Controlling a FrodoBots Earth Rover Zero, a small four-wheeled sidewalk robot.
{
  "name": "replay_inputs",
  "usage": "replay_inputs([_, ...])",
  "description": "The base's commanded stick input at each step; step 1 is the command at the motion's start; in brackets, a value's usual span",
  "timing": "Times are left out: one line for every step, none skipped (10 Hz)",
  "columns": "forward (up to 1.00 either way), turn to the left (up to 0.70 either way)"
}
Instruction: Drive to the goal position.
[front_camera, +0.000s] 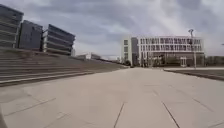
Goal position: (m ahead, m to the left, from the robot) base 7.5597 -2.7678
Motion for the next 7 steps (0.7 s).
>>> replay_inputs([0.50, 0.00])
replay_inputs([0.50, 0.00])
replay_inputs([0.50, 0.00])
replay_inputs([0.50, 0.00])
replay_inputs([0.50, 0.00])
replay_inputs([0.50, 0.00])
replay_inputs([0.50, 0.00])
